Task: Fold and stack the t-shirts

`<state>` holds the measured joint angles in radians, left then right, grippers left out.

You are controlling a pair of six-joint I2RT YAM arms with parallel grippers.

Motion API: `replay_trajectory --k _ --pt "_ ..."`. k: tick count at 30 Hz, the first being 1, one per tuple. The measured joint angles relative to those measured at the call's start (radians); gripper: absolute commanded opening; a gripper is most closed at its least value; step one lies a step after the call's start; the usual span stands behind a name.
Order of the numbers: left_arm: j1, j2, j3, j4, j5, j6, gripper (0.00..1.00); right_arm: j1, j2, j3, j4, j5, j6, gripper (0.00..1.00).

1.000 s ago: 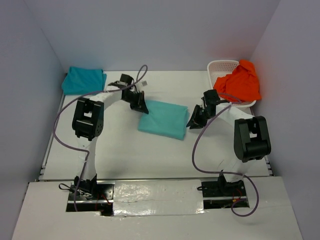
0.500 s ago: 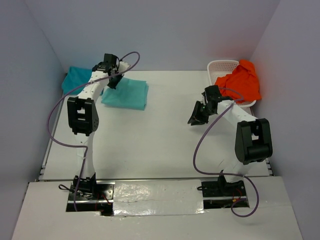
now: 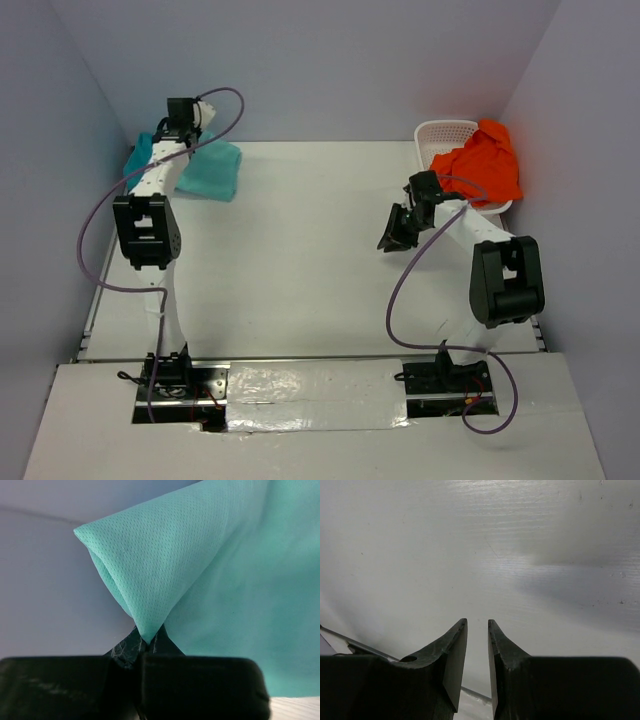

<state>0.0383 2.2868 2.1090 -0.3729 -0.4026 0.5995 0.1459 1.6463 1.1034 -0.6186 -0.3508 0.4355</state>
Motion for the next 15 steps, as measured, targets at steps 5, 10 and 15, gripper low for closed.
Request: replay_trajectory --k 5,10,15 --pt "0.117 -0.003 -0.003 0.043 0.027 -0.044 0.0 0.0 0.026 0.0 -0.011 0.003 -0.01 0.31" --pt "0.209 -0.029 -0.071 0.119 0.058 -0.056 0.0 0.0 0.059 0.021 -0.042 0.003 -0.013 0.31" --pt "0.226 0.006 -0.009 0.129 0.097 -0.054 0.0 0.0 0.087 0.07 -0.068 -0.002 -0.015 0.31"
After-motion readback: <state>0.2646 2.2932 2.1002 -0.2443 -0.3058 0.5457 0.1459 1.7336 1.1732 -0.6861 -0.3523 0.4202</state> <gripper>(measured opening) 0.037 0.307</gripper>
